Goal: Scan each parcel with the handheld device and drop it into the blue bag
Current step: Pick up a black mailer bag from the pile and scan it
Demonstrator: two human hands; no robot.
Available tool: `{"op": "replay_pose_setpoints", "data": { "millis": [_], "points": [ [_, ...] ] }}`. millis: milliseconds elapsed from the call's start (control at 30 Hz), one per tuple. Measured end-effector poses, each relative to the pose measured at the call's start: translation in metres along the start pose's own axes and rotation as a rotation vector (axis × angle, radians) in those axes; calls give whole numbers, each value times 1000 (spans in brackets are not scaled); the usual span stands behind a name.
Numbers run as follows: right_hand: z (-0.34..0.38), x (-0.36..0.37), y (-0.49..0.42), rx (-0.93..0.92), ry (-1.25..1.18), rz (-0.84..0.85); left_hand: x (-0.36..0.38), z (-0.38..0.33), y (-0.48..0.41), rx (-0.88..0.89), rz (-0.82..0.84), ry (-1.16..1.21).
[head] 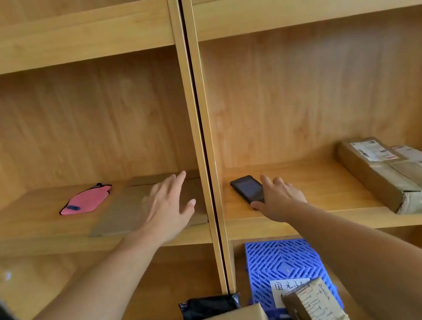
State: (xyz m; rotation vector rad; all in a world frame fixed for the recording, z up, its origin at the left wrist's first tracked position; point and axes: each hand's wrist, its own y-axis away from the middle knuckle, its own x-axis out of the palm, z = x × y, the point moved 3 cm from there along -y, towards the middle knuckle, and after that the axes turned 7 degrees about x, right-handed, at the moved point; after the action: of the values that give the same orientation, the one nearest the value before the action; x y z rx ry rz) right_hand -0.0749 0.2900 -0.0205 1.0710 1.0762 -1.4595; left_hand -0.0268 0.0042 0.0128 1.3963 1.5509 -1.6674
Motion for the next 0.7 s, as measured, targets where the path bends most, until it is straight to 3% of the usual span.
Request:
{"op": "replay_pose_setpoints", "data": {
  "millis": [100, 233, 700],
  "points": [
    [3, 12, -12, 14, 35, 39, -1, 1, 0, -16, 5, -20],
    [3, 33, -16, 56, 49, 65, -1, 6, 14, -56, 51, 124],
    [-36, 22, 17, 116, 129, 109, 3, 9, 35, 21, 25, 40]
  ]
}}
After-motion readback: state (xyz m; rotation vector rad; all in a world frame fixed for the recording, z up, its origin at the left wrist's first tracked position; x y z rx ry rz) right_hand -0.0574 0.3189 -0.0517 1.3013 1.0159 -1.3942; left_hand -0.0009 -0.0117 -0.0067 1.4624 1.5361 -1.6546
